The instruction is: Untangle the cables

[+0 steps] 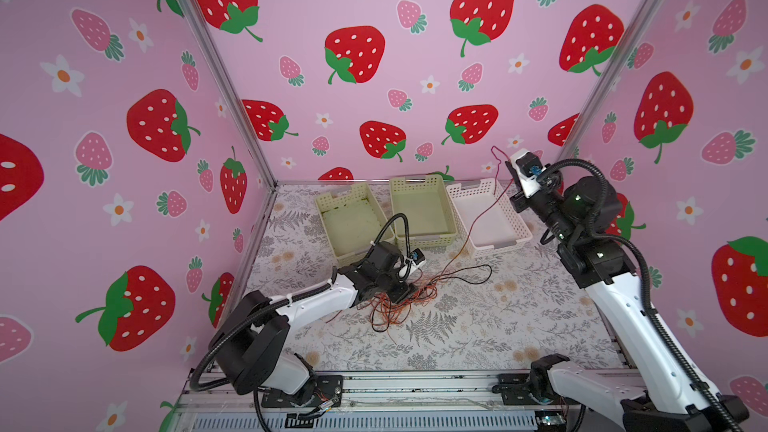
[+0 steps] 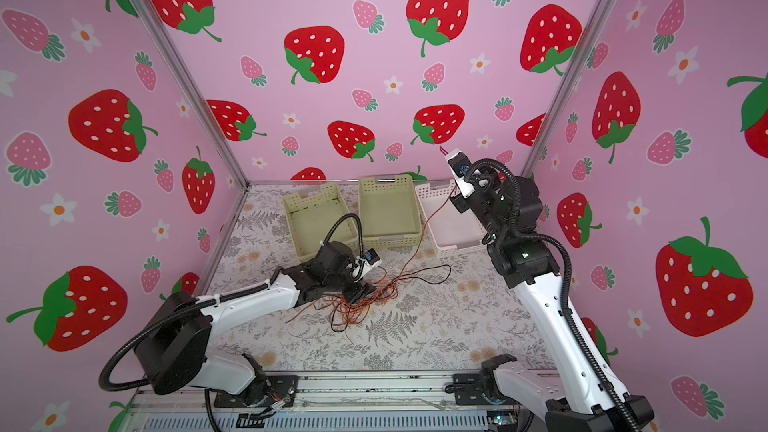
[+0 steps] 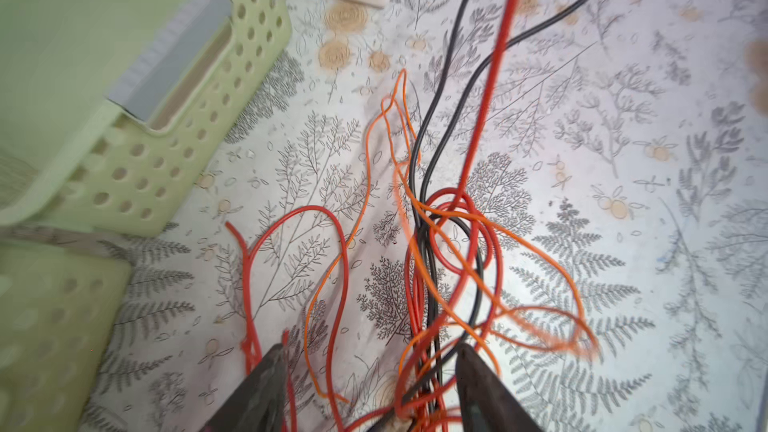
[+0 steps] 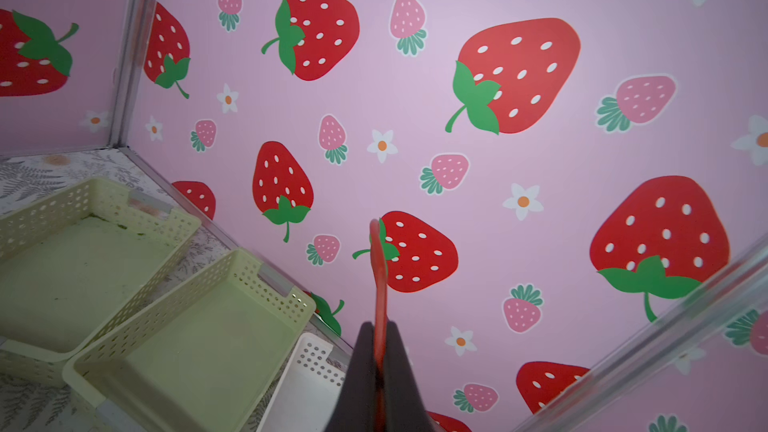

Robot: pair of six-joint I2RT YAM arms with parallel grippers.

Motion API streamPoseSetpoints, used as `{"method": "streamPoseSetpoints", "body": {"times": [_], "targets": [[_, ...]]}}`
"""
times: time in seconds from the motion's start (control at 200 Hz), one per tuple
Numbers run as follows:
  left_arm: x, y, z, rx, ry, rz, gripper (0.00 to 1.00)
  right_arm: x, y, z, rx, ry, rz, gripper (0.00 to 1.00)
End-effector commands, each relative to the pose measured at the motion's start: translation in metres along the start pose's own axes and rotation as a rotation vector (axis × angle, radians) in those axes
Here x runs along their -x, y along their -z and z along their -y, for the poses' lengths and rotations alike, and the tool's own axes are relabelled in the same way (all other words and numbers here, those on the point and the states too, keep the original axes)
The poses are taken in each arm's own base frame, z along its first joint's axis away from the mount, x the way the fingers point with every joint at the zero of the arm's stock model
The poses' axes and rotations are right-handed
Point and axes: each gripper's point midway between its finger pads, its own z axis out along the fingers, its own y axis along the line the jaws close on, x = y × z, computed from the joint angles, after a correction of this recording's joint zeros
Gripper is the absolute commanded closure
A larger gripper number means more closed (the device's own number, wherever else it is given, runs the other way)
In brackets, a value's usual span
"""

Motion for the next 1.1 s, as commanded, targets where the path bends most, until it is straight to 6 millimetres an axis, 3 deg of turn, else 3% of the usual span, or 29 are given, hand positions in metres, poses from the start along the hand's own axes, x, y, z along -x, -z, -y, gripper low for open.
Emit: {"method": "streamPoseSetpoints", "body": {"times": [0.0, 0.095, 0.175, 0.26, 0.37, 0.575, 0.725, 0.8, 0.9, 0.915, 0.955, 1.006, 1.026, 1.096], "targets": [[0.014, 0.018, -0.007, 0.069, -0.072, 0.078, 0.31, 0.023, 0.0, -0.01, 0.067, -0.009, 0.114, 1.0], [0.035, 0.034, -0.009, 0.092, -0.095, 0.161, 0.27, 0.026, -0.003, -0.019, 0.119, -0.021, 0.14, 1.0], [0.067, 0.044, 0.003, 0.019, -0.106, 0.259, 0.21, 0.03, -0.003, -0.026, 0.153, -0.032, 0.167, 1.0], [0.101, 0.042, 0.009, -0.043, -0.109, 0.336, 0.14, 0.034, -0.002, -0.031, 0.178, -0.043, 0.198, 1.0], [0.138, 0.023, 0.018, -0.131, -0.108, 0.4, 0.07, 0.039, -0.003, -0.033, 0.197, -0.058, 0.223, 1.0], [0.16, -0.032, 0.022, -0.225, -0.062, 0.413, 0.09, 0.047, -0.002, -0.035, 0.217, -0.08, 0.254, 1.0], [0.169, -0.051, 0.031, -0.314, -0.047, 0.405, 0.29, 0.051, 0.0, -0.033, 0.209, -0.078, 0.268, 1.0], [0.176, -0.052, 0.036, -0.353, -0.053, 0.408, 0.55, 0.051, -0.001, -0.035, 0.216, -0.086, 0.272, 1.0], [0.191, -0.038, 0.04, -0.37, -0.073, 0.444, 0.95, 0.047, -0.003, -0.036, 0.218, -0.093, 0.264, 1.0], [0.194, -0.034, 0.041, -0.369, -0.078, 0.451, 1.0, 0.045, -0.004, -0.036, 0.213, -0.094, 0.259, 0.97], [0.199, -0.023, 0.042, -0.368, -0.093, 0.466, 1.0, 0.041, -0.004, -0.033, 0.19, -0.096, 0.247, 0.84], [0.208, -0.006, 0.043, -0.36, -0.101, 0.487, 1.0, 0.03, -0.005, -0.027, 0.139, -0.101, 0.215, 0.53], [0.211, 0.001, 0.042, -0.354, -0.103, 0.494, 1.0, 0.026, -0.006, -0.023, 0.111, -0.107, 0.2, 0.46], [0.22, 0.022, 0.04, -0.325, -0.115, 0.518, 1.0, 0.005, -0.004, -0.01, 0.027, -0.144, 0.146, 0.32]]}}
